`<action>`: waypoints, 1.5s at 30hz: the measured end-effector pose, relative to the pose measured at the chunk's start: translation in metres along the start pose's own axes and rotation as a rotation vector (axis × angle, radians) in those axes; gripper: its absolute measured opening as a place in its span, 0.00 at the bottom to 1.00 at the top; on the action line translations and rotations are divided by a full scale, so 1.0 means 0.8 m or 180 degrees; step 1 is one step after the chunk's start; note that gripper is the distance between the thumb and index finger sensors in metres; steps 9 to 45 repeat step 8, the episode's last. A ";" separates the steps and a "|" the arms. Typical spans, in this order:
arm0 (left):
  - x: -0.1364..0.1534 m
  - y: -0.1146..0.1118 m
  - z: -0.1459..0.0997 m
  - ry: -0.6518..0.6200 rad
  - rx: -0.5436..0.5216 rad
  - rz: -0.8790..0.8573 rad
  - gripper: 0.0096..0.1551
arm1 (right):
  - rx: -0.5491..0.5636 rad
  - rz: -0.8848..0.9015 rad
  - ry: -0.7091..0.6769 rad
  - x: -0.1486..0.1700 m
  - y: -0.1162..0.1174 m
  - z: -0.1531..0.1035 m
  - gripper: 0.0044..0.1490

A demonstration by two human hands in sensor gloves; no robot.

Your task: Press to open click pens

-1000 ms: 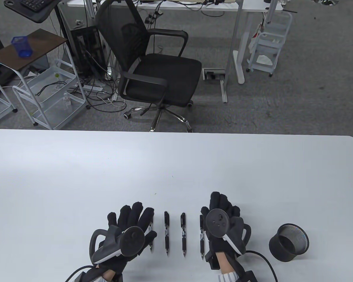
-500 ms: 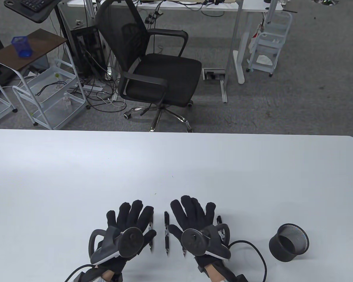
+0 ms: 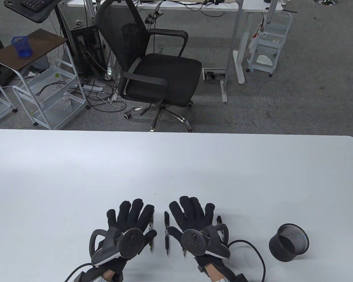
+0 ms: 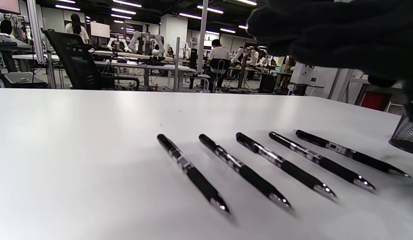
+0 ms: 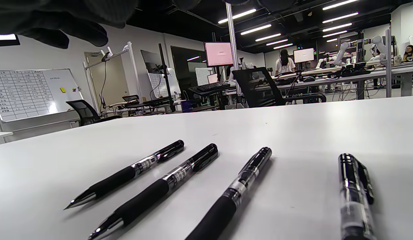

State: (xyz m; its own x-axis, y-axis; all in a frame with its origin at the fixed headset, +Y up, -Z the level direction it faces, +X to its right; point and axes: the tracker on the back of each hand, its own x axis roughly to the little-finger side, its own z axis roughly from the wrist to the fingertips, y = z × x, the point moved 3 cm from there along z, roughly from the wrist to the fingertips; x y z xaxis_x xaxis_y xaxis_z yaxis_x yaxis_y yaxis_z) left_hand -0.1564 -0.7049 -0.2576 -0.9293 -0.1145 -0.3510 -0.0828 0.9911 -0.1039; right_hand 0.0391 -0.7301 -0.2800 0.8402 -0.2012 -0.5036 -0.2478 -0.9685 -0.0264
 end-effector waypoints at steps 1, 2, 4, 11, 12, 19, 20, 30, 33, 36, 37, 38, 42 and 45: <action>0.000 0.000 0.000 -0.0001 0.0004 0.0006 0.42 | -0.0004 -0.0003 -0.0002 0.000 0.000 0.000 0.46; 0.000 -0.001 0.000 -0.0001 0.0006 0.0009 0.41 | -0.0010 -0.0005 -0.0002 -0.001 0.000 0.000 0.46; -0.001 -0.001 0.000 -0.0002 0.0012 0.0016 0.42 | -0.0017 -0.0009 -0.0004 -0.001 0.001 0.000 0.46; -0.002 -0.002 0.000 0.0000 0.0025 0.0038 0.41 | -0.0012 -0.0022 -0.0001 -0.002 0.001 0.000 0.46; -0.002 -0.002 0.000 0.0000 0.0025 0.0038 0.41 | -0.0012 -0.0022 -0.0001 -0.002 0.001 0.000 0.46; -0.002 -0.002 0.000 0.0000 0.0025 0.0038 0.41 | -0.0012 -0.0022 -0.0001 -0.002 0.001 0.000 0.46; -0.002 -0.002 0.000 0.0000 0.0025 0.0038 0.41 | -0.0012 -0.0022 -0.0001 -0.002 0.001 0.000 0.46; -0.002 -0.002 0.000 0.0000 0.0025 0.0038 0.41 | -0.0012 -0.0022 -0.0001 -0.002 0.001 0.000 0.46; -0.002 -0.002 0.000 0.0000 0.0025 0.0038 0.41 | -0.0012 -0.0022 -0.0001 -0.002 0.001 0.000 0.46; -0.002 -0.002 0.000 0.0000 0.0025 0.0038 0.41 | -0.0012 -0.0022 -0.0001 -0.002 0.001 0.000 0.46; -0.002 -0.002 0.000 0.0000 0.0025 0.0038 0.41 | -0.0012 -0.0022 -0.0001 -0.002 0.001 0.000 0.46; -0.002 -0.002 0.000 0.0000 0.0025 0.0038 0.41 | -0.0012 -0.0022 -0.0001 -0.002 0.001 0.000 0.46; -0.002 -0.002 0.000 0.0000 0.0025 0.0038 0.41 | -0.0012 -0.0022 -0.0001 -0.002 0.001 0.000 0.46; -0.002 -0.002 0.000 0.0000 0.0025 0.0038 0.41 | -0.0012 -0.0022 -0.0001 -0.002 0.001 0.000 0.46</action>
